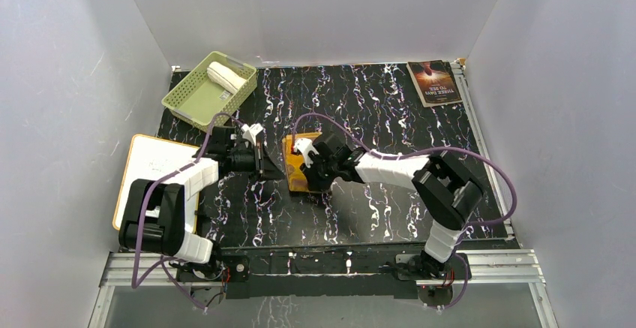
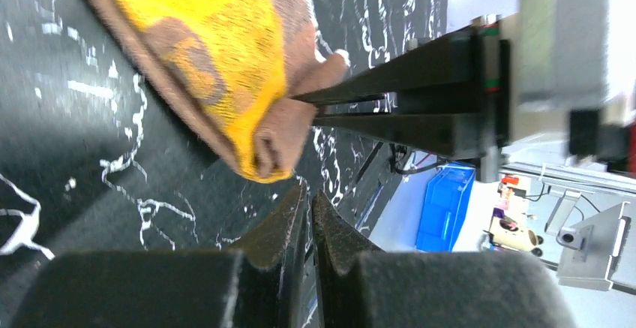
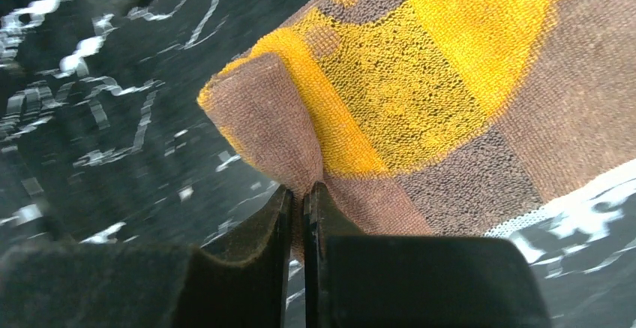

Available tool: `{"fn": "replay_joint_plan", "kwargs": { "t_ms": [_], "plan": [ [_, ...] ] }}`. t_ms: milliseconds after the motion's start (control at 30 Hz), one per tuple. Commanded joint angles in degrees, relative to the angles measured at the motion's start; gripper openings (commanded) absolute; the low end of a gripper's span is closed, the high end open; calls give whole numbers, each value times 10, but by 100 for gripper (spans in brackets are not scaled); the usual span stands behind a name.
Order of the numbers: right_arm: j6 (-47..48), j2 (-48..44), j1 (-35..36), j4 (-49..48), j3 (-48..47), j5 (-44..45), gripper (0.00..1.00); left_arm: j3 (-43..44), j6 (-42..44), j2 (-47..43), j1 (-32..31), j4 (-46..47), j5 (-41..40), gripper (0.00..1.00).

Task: Roll the towels
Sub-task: Roll the towel at the center of the board.

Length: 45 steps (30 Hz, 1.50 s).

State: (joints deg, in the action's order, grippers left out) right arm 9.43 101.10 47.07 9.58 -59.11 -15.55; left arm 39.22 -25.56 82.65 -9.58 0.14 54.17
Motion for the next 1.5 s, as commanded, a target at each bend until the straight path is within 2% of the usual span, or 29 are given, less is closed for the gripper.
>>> {"fn": "replay_joint_plan", "kwargs": {
  "t_ms": [0,100,200,267,333,433,600,700,800,933,1100,1300,1467],
  "plan": [
    [-203,-66,-1,55,22,-97,0,-26,1,-56,1,-37,4,7],
    [-281,-90,-1,58,30,-80,0,-37,-1,-77,1,-42,11,7],
    [-307,-68,-3,94,0,-55,0,-51,-14,-94,2,-33,20,7],
    [-304,-24,-9,129,-40,-76,0,-61,-28,-107,1,-19,24,7],
    [-274,64,-14,190,-108,-117,0,-67,-39,-114,1,-8,28,7],
    [-246,139,-16,215,-160,-183,0,-71,-49,-122,1,-2,29,7],
    [-239,183,-21,201,-182,-217,0,-76,-61,-142,1,-2,23,8],
    [-244,204,-36,194,-178,-239,0,-94,-85,-143,1,30,19,8],
    [-249,219,-47,182,-165,-255,0,-120,-118,-128,-4,86,-6,8],
    [-264,228,-51,158,-151,-247,0,-159,-167,-92,-24,181,-50,2],
    [-272,235,-52,144,-143,-249,0,-170,-210,-29,-54,286,-72,1],
    [-268,240,-52,151,-144,-252,0,-168,-208,42,-68,333,-94,0],
    [-260,222,-52,158,-139,-232,0,-187,-188,67,-68,330,-143,0]
  ]
}}
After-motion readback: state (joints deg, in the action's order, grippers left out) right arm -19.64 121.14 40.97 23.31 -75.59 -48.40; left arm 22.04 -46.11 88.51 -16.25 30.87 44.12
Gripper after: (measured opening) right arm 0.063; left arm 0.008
